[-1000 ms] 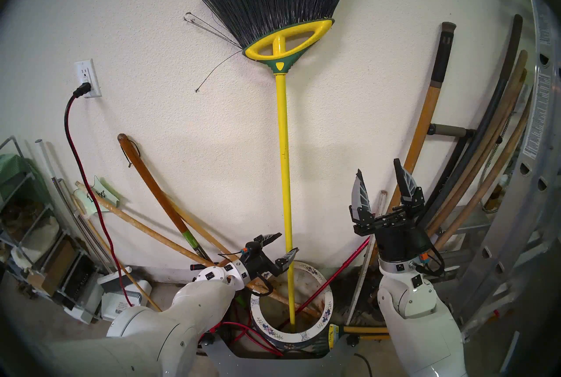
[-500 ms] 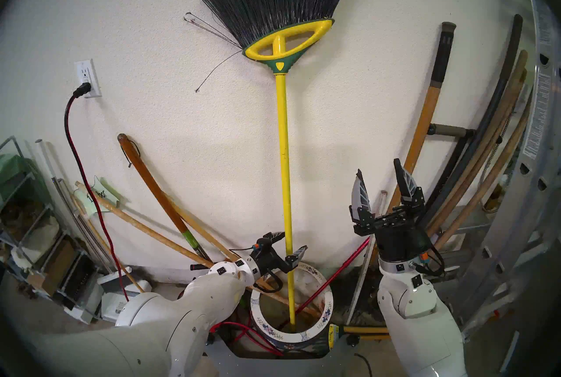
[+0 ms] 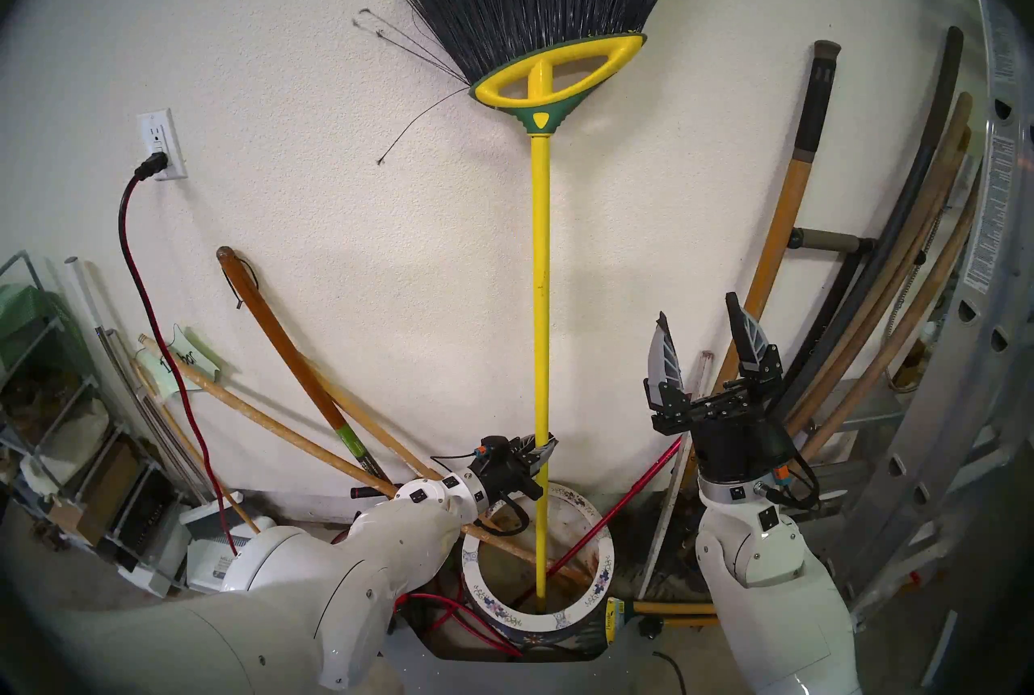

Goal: Take wooden sticks or brooms out of the pot

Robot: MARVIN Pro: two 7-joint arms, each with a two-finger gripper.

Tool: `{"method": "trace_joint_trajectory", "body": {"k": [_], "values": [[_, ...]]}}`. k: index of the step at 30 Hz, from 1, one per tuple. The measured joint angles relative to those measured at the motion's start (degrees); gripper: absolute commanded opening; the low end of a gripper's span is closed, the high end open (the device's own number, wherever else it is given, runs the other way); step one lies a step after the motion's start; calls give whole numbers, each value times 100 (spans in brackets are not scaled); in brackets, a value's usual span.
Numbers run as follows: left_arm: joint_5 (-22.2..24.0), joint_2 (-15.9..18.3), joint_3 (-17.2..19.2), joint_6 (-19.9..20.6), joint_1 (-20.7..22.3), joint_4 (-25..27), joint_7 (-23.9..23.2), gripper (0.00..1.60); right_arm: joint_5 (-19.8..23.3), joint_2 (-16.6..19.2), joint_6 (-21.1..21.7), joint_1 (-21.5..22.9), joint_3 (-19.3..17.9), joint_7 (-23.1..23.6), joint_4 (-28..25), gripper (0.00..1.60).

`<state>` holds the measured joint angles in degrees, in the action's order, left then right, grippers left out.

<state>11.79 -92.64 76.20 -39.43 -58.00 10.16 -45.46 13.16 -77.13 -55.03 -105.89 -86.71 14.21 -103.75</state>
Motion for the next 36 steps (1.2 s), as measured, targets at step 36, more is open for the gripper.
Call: {"method": "trace_joint_trajectory", "body": {"k": [36], "values": [[267, -97, 90, -1197, -413, -54, -807, 0, 478, 113, 651, 336, 807, 518, 1432, 160]]}}
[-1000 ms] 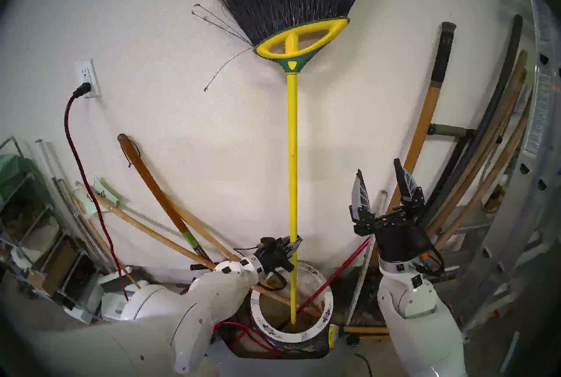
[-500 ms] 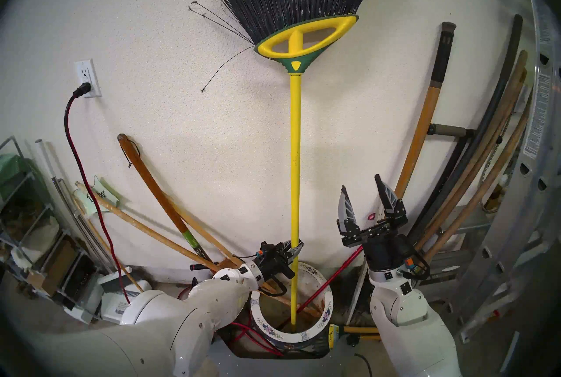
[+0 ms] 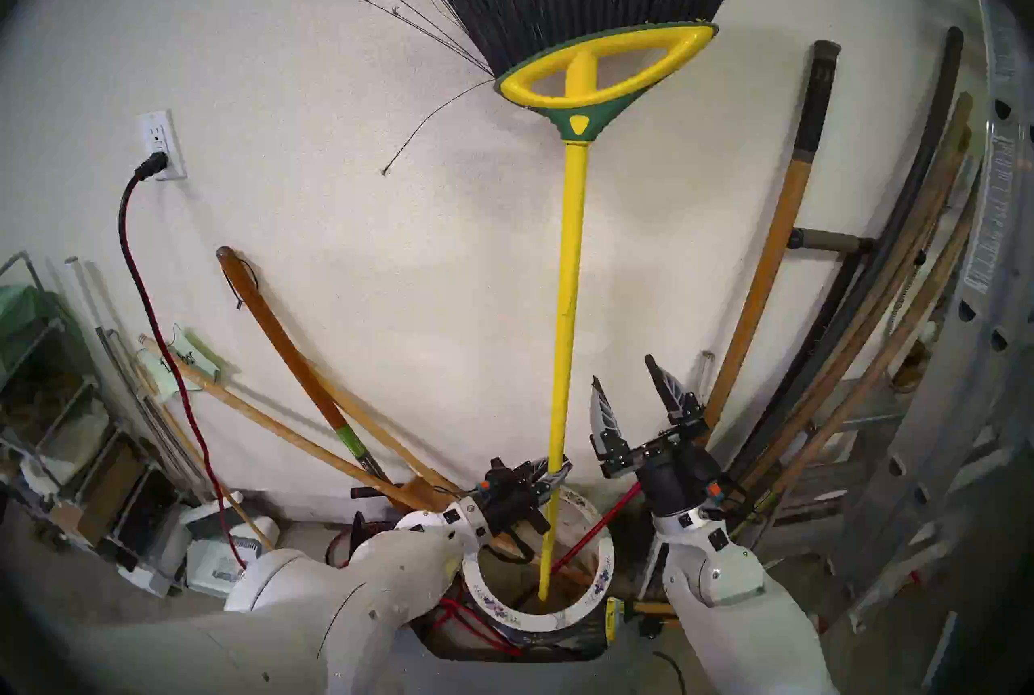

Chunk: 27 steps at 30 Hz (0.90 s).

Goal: Take wooden sticks or brooms out of the pot

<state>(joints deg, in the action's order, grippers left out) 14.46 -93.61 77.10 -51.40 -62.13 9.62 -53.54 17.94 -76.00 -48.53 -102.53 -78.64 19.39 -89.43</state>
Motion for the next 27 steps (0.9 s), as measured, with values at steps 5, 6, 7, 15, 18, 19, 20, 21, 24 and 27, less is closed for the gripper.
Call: {"method": "trace_joint_trajectory", "body": {"k": [5, 6, 7, 15, 18, 19, 20, 21, 24, 27], "values": [[33, -14, 0, -74, -38, 3, 77, 0, 82, 4, 51, 123, 130, 126, 57, 160], [42, -18, -5, -96, -49, 7, 100, 0, 101, -2, 65, 160, 168, 159, 74, 160], [46, -19, -7, -103, -53, 8, 108, 0, 110, -5, 70, 173, 180, 170, 80, 160], [90, -44, -95, -257, -148, 69, 261, 0, 213, -88, 180, 410, 380, 320, 330, 160], [98, -54, -143, -306, -183, 98, 311, 0, 235, -124, 219, 501, 435, 359, 455, 160], [101, -57, -166, -322, -198, 112, 329, 0, 244, -141, 234, 543, 456, 376, 514, 160], [104, -60, -181, -333, -208, 122, 339, 0, 249, -152, 244, 572, 470, 387, 555, 160], [114, -63, -212, -350, -233, 148, 358, 0, 257, -177, 261, 636, 497, 408, 641, 160], [141, -64, -267, -367, -279, 202, 381, 0, 264, -223, 284, 747, 529, 437, 804, 160], [160, -64, -302, -369, -309, 241, 386, 0, 268, -252, 291, 816, 544, 453, 906, 160]]}}
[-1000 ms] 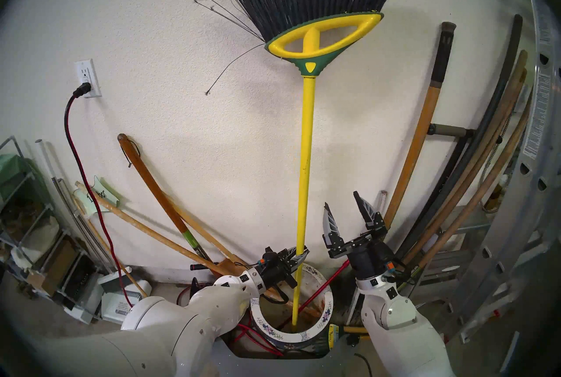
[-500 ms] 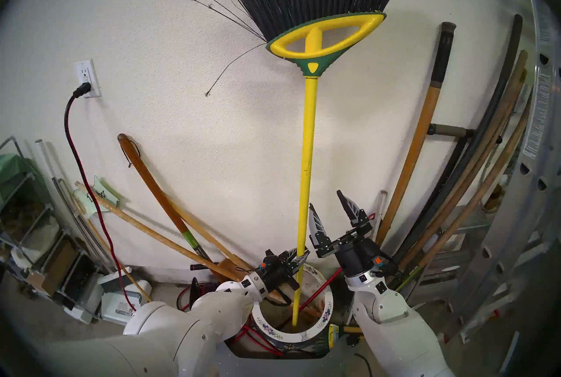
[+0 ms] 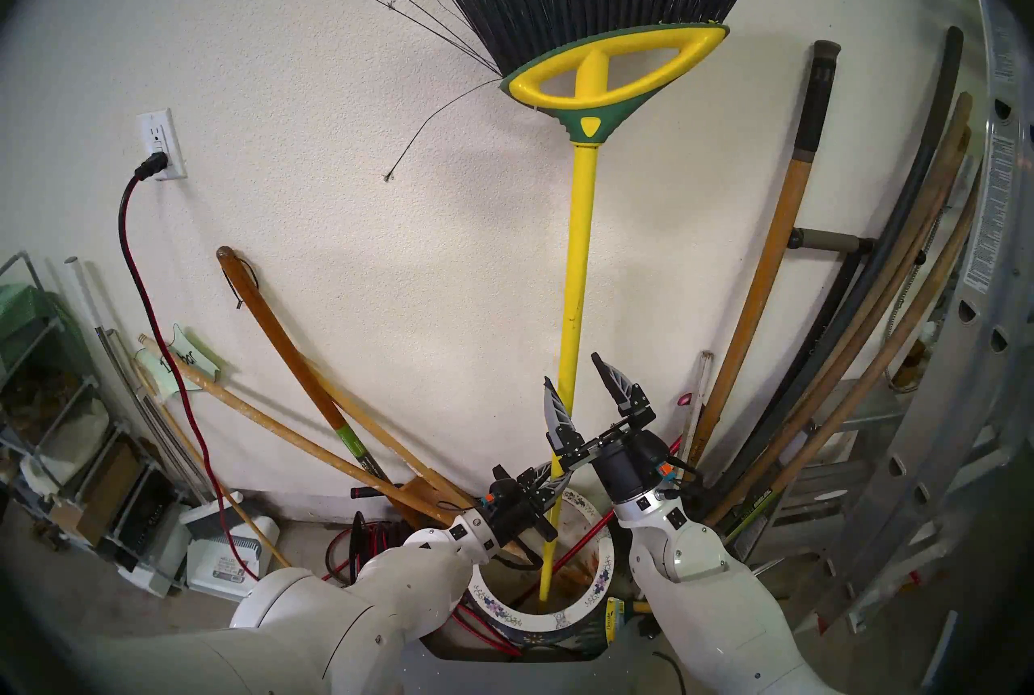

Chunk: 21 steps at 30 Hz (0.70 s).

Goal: Take wooden sticks or brooms out of the pot

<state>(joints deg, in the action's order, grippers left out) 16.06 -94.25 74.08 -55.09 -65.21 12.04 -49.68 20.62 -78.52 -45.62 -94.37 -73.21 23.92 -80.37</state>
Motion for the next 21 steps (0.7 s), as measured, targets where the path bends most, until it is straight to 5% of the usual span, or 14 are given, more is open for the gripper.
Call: {"method": "trace_joint_trajectory", "body": {"k": [1, 5, 21], "values": [[13, 0, -24, 0, -18, 24, 2, 0, 2, -17, 1, 38, 8, 10, 56, 71], [65, 5, -95, -1, -78, 102, 4, 0, 8, -66, -16, 148, 34, 46, 210, 0], [383, 173, -352, 3, -255, 416, -1, 0, 35, -143, -191, 246, 56, 247, 359, 0]]}}
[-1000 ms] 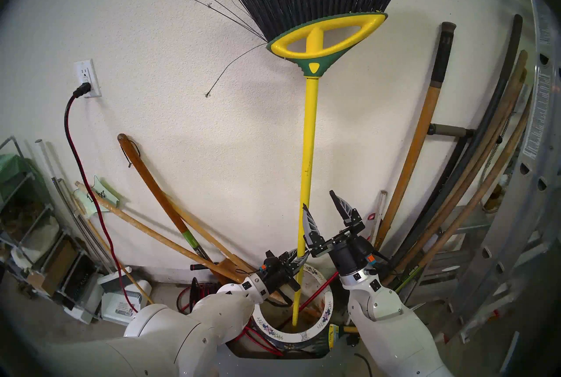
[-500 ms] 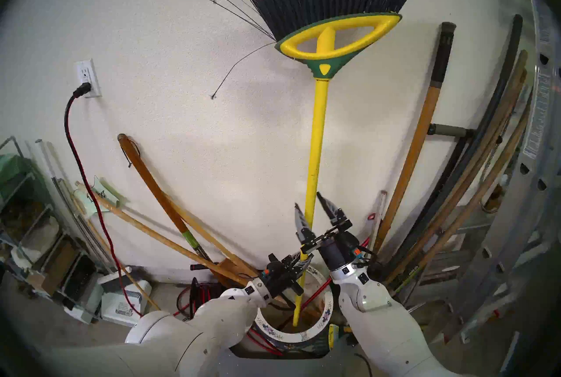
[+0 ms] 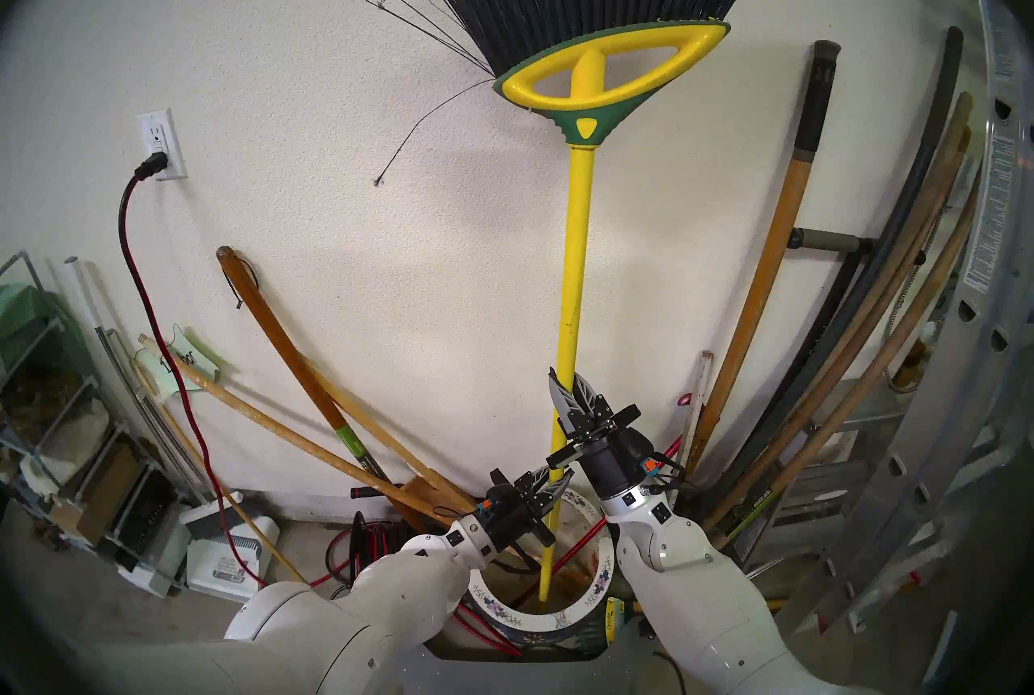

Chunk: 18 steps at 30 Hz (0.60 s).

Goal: Take wooden sticks or brooms out of the pot

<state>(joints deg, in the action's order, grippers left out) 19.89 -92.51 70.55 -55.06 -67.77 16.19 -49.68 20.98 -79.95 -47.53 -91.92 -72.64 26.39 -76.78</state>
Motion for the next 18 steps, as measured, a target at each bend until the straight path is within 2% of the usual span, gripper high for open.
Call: {"method": "trace_joint_trajectory", "body": {"k": [7, 18], "values": [[119, 129, -92, 0, -40, 263, -8, 0, -8, 104, 205, 33, -126, -14, -175, 0], [292, 344, -73, -1, -36, 837, -6, 0, -62, 178, 714, 370, -187, -6, -468, 0]]}}
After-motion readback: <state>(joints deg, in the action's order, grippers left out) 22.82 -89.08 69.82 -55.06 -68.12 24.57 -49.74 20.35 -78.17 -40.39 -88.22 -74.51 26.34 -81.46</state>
